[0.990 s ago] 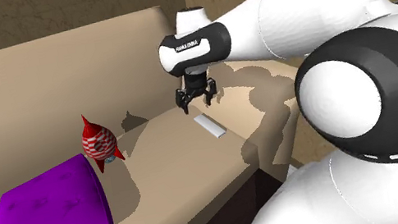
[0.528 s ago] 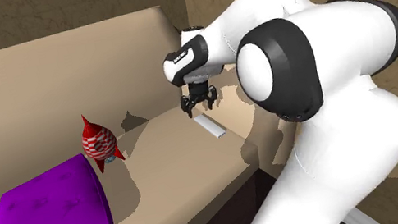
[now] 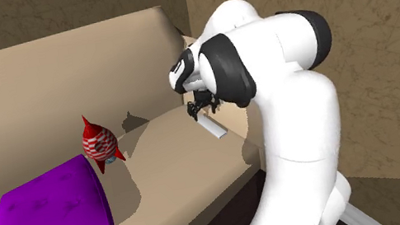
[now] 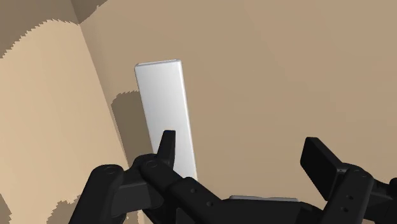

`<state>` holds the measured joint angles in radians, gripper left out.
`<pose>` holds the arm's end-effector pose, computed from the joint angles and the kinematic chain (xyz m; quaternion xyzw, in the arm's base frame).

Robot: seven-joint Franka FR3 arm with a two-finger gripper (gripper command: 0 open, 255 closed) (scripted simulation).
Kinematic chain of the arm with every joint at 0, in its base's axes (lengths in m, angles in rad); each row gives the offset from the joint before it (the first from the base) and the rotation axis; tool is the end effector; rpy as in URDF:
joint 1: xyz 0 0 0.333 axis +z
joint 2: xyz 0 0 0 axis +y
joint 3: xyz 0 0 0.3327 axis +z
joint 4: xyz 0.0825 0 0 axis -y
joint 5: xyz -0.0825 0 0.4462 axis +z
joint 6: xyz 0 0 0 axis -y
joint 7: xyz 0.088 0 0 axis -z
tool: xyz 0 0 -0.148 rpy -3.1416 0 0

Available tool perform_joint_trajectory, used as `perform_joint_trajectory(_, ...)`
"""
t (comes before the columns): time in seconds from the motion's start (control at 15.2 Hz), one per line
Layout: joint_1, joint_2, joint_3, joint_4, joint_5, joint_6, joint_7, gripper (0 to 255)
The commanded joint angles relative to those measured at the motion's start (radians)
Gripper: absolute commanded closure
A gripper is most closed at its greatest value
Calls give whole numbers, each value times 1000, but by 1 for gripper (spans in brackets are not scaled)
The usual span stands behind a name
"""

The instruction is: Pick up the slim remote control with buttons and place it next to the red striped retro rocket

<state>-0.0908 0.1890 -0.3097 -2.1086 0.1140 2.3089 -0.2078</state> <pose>0.5751 -0.2378 0.2679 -0.9912 0.1310 -0.0147 0.0100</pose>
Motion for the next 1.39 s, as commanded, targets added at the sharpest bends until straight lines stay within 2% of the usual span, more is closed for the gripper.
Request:
perform_joint_trajectory(0.0, -15, 82, 3, 57, 28, 15, -26, 0)
perform_joint_trajectory(0.66, -119, 455, 37, 381, 113, 29, -106, 0)
perform_joint_trajectory(1.32, -132, 528, 55, 389, 134, 93, -119, 0)
